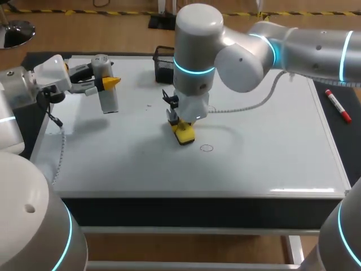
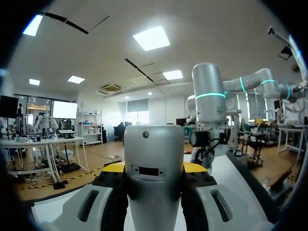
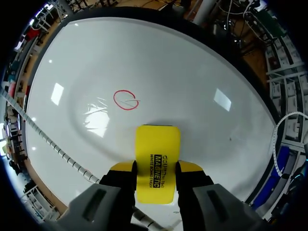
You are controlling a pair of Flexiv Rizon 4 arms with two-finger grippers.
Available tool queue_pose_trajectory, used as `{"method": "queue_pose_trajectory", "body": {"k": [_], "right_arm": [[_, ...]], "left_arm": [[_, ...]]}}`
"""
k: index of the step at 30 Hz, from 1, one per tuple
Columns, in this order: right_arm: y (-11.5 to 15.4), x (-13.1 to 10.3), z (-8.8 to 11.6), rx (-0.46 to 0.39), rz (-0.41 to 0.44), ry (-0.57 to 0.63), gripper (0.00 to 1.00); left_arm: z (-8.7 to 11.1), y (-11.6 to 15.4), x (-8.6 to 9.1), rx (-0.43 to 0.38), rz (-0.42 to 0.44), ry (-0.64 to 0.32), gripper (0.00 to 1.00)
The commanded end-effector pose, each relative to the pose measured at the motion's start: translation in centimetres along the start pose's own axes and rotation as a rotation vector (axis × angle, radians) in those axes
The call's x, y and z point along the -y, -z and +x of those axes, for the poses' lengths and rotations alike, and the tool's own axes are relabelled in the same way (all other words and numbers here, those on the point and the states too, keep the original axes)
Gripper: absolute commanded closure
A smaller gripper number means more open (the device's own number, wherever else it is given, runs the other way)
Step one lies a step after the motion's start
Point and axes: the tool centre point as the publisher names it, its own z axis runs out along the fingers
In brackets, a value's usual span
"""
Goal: Pick up the inspection probe, press it on each red-marked spot on the whiteboard one by one, put down the probe, pick up the eraser, and wipe off all the red marks.
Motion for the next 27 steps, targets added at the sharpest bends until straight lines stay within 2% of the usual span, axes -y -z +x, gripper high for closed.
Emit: {"method": "queue_pose_trajectory", "body": {"k": [1, 10, 27], "right_arm": [[-0.3, 0.1, 0.0, -0.01, -0.01, 0.011, 1.0], [-1.1, 0.1, 0.6, -0.027, -0.027, 0.006, 1.0], [-1.6, 0.1, 5.1, -0.062, -0.035, -0.062, 1.0]], "left_arm": [[0.0, 0.0, 0.0, 0.003, 0.004, -0.003, 1.0], [0.0, 0.0, 0.0, 0.003, 0.004, -0.003, 1.0], [0.0, 0.0, 0.0, 0.003, 0.004, -0.003, 1.0]]}}
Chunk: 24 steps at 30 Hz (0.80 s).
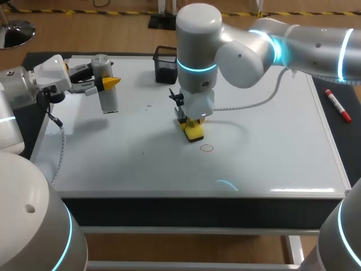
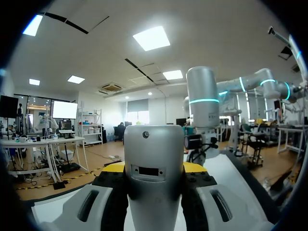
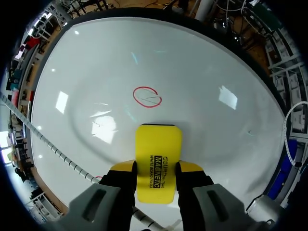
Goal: Pick up the inspection probe, press it on each red-marked spot on the whiteboard one by one, put down the probe, pick up the eraser, and wipe off all the red marks.
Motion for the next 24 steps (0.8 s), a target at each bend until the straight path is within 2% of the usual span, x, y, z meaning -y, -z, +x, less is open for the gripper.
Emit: {"method": "queue_pose_trajectory", "body": {"k": [1, 8, 13, 18, 24], "right_arm": [[-0.6, -0.1, 1.5, 0.0, 0.003, -0.003, 1.0], [-0.1, 0.1, 2.5, -0.004, 0.007, -0.017, 1.0], [1.4, 0.6, 2.6, -0.009, 0.005, -0.009, 1.0], [3.9, 1.8, 1.8, 0.0, 0.018, 0.025, 1.0], [4.6, 2.2, -0.1, 0.0, 0.026, 0.061, 1.0]], "left_arm": [[0.0, 0.0, 0.0, 0.003, 0.004, -0.003, 1.0], [0.0, 0.0, 0.0, 0.003, 0.004, -0.003, 1.0], [0.0, 0.0, 0.0, 0.003, 0.004, -0.003, 1.0], [0.0, 0.0, 0.0, 0.003, 0.004, -0.003, 1.0], [0.0, 0.0, 0.0, 0.003, 0.004, -0.003, 1.0]]}}
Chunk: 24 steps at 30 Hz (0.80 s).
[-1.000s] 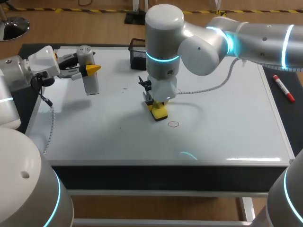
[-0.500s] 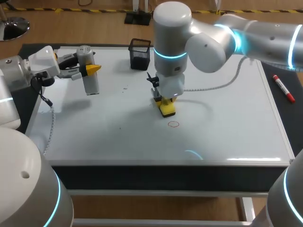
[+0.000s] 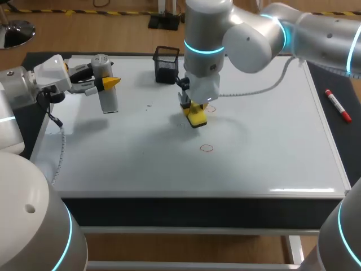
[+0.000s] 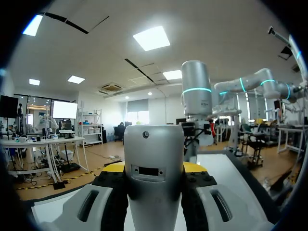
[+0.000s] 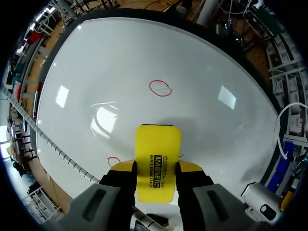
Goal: Pick up the inspection probe, press it on each red-marked spot on the whiteboard one by one, put down the probe, pick up the eraser, and wipe off all the red marks.
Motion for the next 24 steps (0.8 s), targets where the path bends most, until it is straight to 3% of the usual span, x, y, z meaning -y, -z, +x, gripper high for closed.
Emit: {"method": "queue_pose_trajectory", "body": {"k": [1, 10, 24], "right_arm": [[0.4, 0.2, -1.4, -0.015, -0.006, 0.018, 1.0], [-0.5, -0.2, -4.7, 0.01, -0.008, 0.023, 1.0], [-3.5, -0.3, -4.9, 0.007, -0.064, 0.04, 1.0]], "left_arm": [[0.0, 0.0, 0.0, 0.003, 0.004, -0.003, 1.0], [0.0, 0.0, 0.0, 0.003, 0.004, -0.003, 1.0], [0.0, 0.0, 0.0, 0.003, 0.004, -0.003, 1.0]]}}
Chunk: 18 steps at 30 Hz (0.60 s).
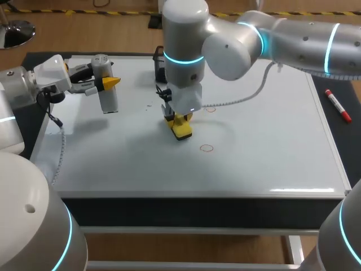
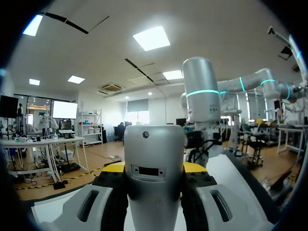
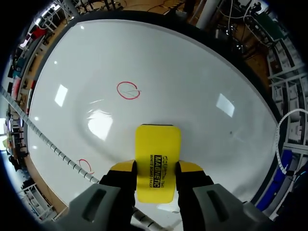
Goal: Pick up the inspection probe, press it on each red-marked spot on the whiteboard one by one, put down the probe, pick up the eraser, and wipe off all the red marks.
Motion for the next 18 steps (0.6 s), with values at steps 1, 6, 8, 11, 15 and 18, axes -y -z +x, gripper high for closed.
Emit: {"method": "queue_pose_trajectory", "body": {"k": [1, 6, 8, 11, 15, 18], "right_arm": [[-0.7, 0.6, 0.2, -0.003, -0.014, 0.002, 1.0], [-1.1, 0.7, 0.7, -0.006, -0.022, -0.006, 1.0], [-1.1, 0.8, 1.0, -0.007, -0.023, -0.01, 1.0], [-1.2, 0.8, 1.6, -0.007, -0.026, -0.02, 1.0], [-1.5, 0.9, 2.7, -0.009, -0.03, -0.041, 1.0], [-1.7, 0.8, 3.6, -0.016, -0.031, -0.054, 1.0]], "left_arm": [[0.0, -0.1, 0.0, 0.003, 0.004, -0.003, 1.0], [0.0, -0.1, 0.0, 0.003, 0.004, -0.003, 1.0], [0.0, -0.1, 0.0, 0.003, 0.004, -0.003, 1.0], [0.0, -0.1, 0.0, 0.003, 0.004, -0.003, 1.0], [0.0, -0.1, 0.0, 0.003, 0.004, -0.003, 1.0], [0.0, -0.1, 0.0, 0.003, 0.004, -0.003, 1.0]]}}
